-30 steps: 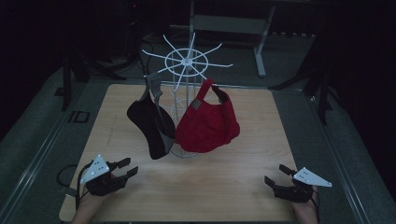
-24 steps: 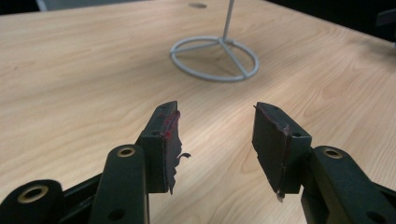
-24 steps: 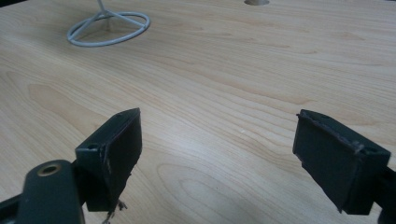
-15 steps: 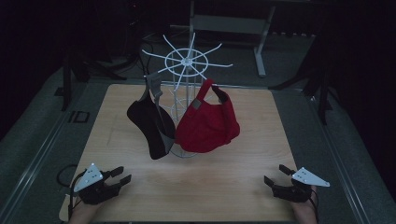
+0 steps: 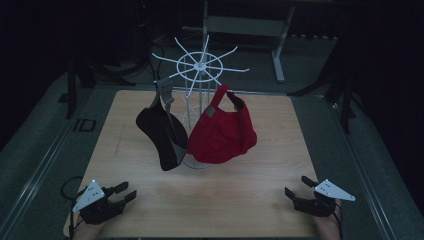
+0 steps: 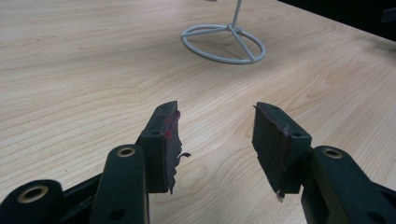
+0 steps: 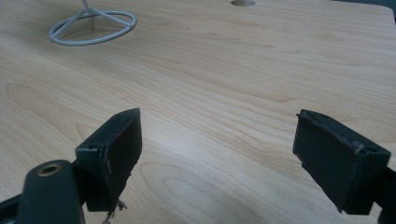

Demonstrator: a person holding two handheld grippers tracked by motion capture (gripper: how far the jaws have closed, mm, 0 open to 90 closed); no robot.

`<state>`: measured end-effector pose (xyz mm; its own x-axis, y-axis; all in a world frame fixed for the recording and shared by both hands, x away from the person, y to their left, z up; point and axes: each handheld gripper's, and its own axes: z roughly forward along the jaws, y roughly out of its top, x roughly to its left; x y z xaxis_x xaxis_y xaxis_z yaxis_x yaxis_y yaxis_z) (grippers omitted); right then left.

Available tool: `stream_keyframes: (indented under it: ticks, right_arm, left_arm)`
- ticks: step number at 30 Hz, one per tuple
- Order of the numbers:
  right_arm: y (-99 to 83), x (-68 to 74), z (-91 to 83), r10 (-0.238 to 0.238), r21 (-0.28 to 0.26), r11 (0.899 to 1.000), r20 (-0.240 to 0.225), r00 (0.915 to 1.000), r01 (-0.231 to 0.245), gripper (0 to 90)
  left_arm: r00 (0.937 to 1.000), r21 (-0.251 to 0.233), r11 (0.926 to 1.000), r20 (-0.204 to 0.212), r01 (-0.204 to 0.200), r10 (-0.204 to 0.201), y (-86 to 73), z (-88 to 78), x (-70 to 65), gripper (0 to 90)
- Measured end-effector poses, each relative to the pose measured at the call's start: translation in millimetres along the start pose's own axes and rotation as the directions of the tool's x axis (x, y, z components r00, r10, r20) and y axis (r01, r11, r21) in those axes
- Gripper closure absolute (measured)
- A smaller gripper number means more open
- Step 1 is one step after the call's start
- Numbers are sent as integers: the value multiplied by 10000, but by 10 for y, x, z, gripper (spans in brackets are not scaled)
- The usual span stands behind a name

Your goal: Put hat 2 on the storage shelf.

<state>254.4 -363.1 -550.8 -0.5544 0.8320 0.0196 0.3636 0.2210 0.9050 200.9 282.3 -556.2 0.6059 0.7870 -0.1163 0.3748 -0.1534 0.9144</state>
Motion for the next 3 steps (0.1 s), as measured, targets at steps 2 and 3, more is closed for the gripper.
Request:
stream_keyframes:
  ticks: [2, 3]
  right_arm:
    - [0, -7, -2, 44, -25, 10000, 6, 10000, -44, 155]
    - [-1, -11, -2, 31, -10, 10000, 20, 10000, -31, 155]
  left_arm:
    - [10000, 51, 10000, 24, -42, 42, -3, 5, -4, 516]
    - [10000, 84, 9999, -12, -96, 96, -3, 10, -9, 516]
